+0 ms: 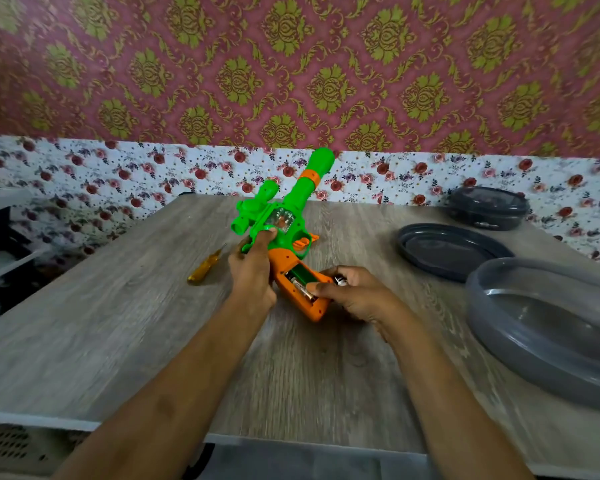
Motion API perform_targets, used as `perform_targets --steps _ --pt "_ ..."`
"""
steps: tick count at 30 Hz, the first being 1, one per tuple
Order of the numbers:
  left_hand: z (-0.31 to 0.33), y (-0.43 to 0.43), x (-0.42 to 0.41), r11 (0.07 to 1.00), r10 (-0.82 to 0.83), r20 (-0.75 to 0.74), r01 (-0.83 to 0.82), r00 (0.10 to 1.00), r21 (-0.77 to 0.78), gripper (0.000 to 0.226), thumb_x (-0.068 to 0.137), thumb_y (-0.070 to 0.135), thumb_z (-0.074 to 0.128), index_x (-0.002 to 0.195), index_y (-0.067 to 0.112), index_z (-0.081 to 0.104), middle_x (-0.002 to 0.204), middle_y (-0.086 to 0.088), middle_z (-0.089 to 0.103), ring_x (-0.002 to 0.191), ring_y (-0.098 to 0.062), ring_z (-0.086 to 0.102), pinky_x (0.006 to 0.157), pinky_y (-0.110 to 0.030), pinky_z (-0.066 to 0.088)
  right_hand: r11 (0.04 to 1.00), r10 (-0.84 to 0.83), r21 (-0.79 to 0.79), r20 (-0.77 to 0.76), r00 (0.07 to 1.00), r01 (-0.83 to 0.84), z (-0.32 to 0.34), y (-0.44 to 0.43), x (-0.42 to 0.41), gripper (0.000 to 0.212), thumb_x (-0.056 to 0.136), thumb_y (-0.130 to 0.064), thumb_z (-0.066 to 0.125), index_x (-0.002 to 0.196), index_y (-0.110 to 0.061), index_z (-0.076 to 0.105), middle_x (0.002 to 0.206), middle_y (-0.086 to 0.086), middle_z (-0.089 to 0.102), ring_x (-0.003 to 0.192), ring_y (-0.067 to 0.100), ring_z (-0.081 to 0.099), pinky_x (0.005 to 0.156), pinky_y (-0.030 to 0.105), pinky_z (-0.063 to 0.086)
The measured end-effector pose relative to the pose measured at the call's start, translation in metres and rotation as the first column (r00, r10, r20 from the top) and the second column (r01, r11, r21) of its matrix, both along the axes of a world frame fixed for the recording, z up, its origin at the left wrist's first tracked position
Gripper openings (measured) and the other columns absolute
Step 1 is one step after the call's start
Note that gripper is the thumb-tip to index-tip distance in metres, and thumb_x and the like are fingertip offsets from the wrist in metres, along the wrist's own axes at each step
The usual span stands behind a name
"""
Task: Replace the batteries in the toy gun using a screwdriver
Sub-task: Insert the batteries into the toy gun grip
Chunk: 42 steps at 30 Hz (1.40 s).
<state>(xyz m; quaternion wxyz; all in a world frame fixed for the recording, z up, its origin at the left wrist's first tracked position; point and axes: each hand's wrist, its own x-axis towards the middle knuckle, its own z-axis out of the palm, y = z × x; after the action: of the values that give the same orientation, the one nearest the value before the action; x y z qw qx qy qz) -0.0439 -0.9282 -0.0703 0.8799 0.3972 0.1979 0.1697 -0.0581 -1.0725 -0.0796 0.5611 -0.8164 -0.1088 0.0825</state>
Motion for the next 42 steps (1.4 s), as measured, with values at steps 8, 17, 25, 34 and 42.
perform_targets --steps 8,17,25,34,42 --pt "0.001 0.002 0.003 1.0 0.01 0.028 -0.01 1.0 0.011 0.057 0.078 0.009 0.073 0.126 0.004 0.043 0.105 -0.014 0.064 0.069 -0.017 0.063 0.056 -0.029 0.055 0.997 -0.072 0.007 -0.006 0.997 0.072 -0.001 0.005 -0.003 0.023 0.079 -0.033 0.071 0.092 -0.018 0.06 0.068 -0.005 0.051 0.053 0.003 0.042 0.042 0.014 0.03" --pt "0.001 0.012 0.003 0.999 0.02 0.022 -0.019 1.0 -0.027 0.057 0.079 0.012 0.072 0.128 0.009 0.044 0.101 -0.011 0.065 0.072 -0.018 0.064 0.065 -0.034 0.056 0.635 0.001 0.736 -0.304 0.953 0.234 0.013 -0.013 -0.001 0.038 0.093 -0.015 0.023 0.092 -0.002 0.059 0.072 0.005 0.051 0.037 0.006 0.038 0.035 0.014 0.026" --pt "0.005 0.005 0.0 1.0 -0.011 0.045 0.011 0.999 0.017 0.046 0.079 0.009 0.072 0.114 0.014 0.041 0.091 -0.004 0.062 0.07 -0.014 0.061 0.057 -0.027 0.055 0.534 0.025 0.838 -0.145 0.989 0.11 0.018 -0.009 -0.006 0.032 0.092 0.008 0.031 0.096 -0.005 0.06 0.078 0.006 0.063 0.06 0.01 0.059 0.055 0.017 0.051" --pt "0.005 0.003 0.0 1.0 -0.024 0.048 0.023 0.999 0.019 0.049 0.079 0.008 0.072 0.116 0.015 0.041 0.094 -0.005 0.062 0.074 -0.016 0.062 0.07 -0.035 0.054 0.536 -0.119 0.835 -0.067 0.991 0.121 0.014 -0.008 -0.006 0.017 0.082 0.001 0.06 0.091 -0.014 0.059 0.078 0.0 0.074 0.064 0.013 0.068 0.063 0.023 0.056" --pt "0.004 0.003 0.002 0.999 -0.023 0.042 0.022 0.999 0.043 0.051 0.078 0.008 0.073 0.12 0.013 0.042 0.098 -0.008 0.063 0.076 -0.018 0.063 0.072 -0.037 0.055 0.968 -0.215 0.233 0.603 0.768 0.088 0.003 -0.001 -0.003 0.019 0.086 -0.003 0.062 0.099 -0.014 0.07 0.091 -0.003 0.061 0.072 -0.004 0.059 0.067 0.011 0.045"
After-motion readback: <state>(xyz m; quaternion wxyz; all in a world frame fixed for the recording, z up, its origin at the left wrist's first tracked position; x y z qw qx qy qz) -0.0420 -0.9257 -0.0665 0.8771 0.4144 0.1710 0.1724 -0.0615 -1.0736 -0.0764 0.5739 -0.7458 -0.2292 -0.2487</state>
